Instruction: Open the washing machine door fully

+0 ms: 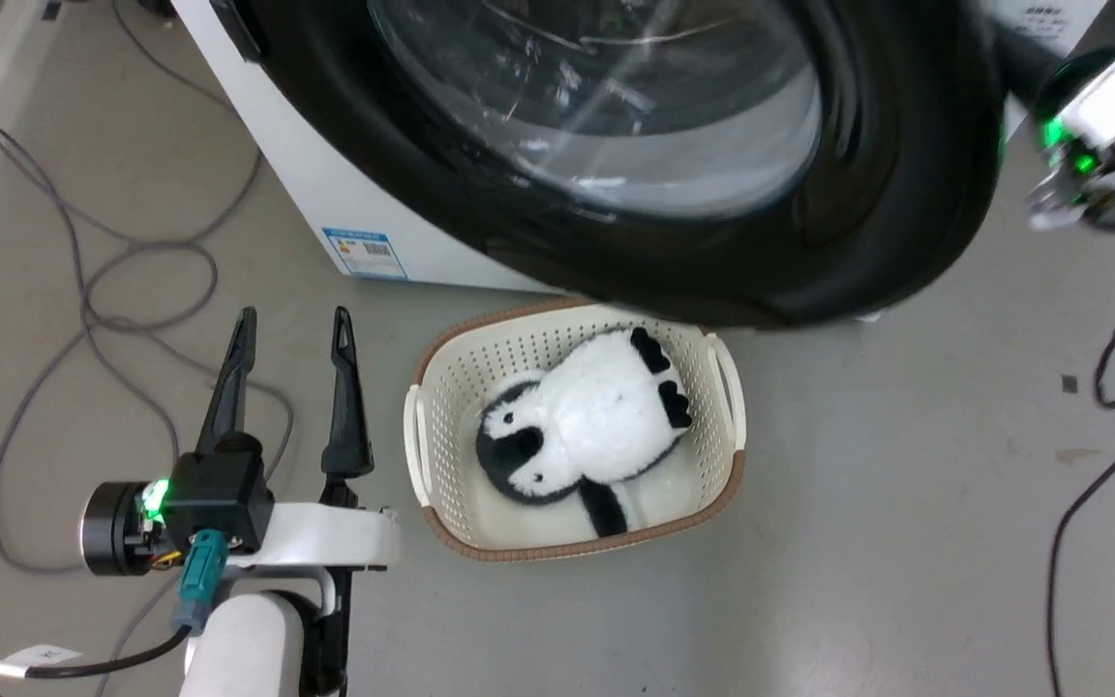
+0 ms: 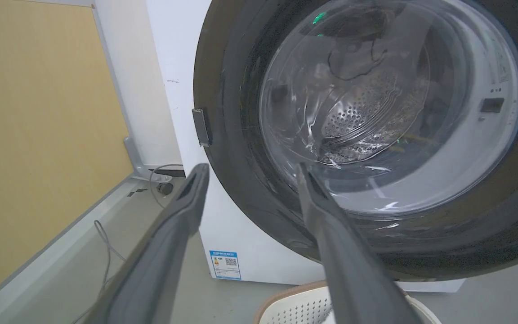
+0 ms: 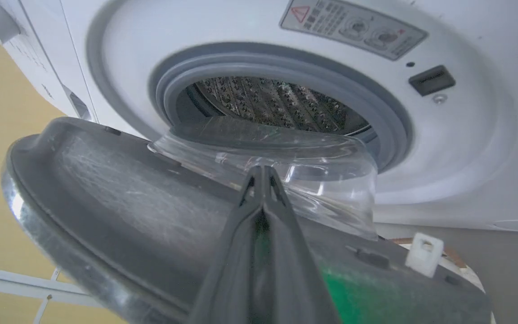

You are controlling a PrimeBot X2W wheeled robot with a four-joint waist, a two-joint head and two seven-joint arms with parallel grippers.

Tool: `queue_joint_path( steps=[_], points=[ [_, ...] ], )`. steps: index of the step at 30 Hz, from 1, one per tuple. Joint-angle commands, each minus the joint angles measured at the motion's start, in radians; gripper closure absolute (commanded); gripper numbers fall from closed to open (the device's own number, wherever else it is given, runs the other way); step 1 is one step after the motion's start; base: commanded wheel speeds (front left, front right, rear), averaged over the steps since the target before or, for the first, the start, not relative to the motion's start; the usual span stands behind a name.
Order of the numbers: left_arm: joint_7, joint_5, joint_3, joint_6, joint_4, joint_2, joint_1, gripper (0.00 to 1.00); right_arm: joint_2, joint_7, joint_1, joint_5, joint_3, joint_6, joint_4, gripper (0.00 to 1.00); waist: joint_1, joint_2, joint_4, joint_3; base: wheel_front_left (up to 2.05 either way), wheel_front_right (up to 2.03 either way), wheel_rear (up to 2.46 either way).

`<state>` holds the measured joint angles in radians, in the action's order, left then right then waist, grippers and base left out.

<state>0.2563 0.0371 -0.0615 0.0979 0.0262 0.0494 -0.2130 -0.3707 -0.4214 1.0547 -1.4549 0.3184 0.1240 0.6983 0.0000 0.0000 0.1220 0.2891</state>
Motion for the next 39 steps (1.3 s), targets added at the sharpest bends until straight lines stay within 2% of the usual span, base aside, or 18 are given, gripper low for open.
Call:
queue_joint_path(
  steps=[1, 14, 22, 39],
  points=[
    [0.006, -0.007, 0.003, -0.001, 0.0, 0.001, 0.017, 0.0, 0.012, -0.007, -0.029, -0.007, 0.011, 0.007, -0.012, 1.0, 0.0, 0.0, -0.007, -0.016, 0.0, 0.0, 0.0],
    [0.006, -0.02, 0.018, -0.012, 0.012, 0.006, 0.088, 0.0, 0.002, -0.073, -0.275, -0.059, 0.093, 0.007, -0.203, 1.0, 0.0, 0.0, -0.031, -0.108, 0.0, 0.0, 0.0],
    [0.006, -0.023, 0.019, -0.015, 0.025, 0.008, 0.119, 0.0, 0.013, -0.083, -0.429, -0.095, 0.128, 0.007, -0.361, 1.0, 0.0, 0.0, -0.035, -0.15, 0.0, 0.0, 0.0],
    [0.006, -0.024, 0.018, -0.015, 0.04, 0.01, 0.165, 0.0, 0.088, -0.065, -0.636, -0.099, 0.245, 0.007, -0.585, 1.0, 0.0, 0.0, -0.042, -0.202, 0.0, 0.0, 0.0]
  ],
)
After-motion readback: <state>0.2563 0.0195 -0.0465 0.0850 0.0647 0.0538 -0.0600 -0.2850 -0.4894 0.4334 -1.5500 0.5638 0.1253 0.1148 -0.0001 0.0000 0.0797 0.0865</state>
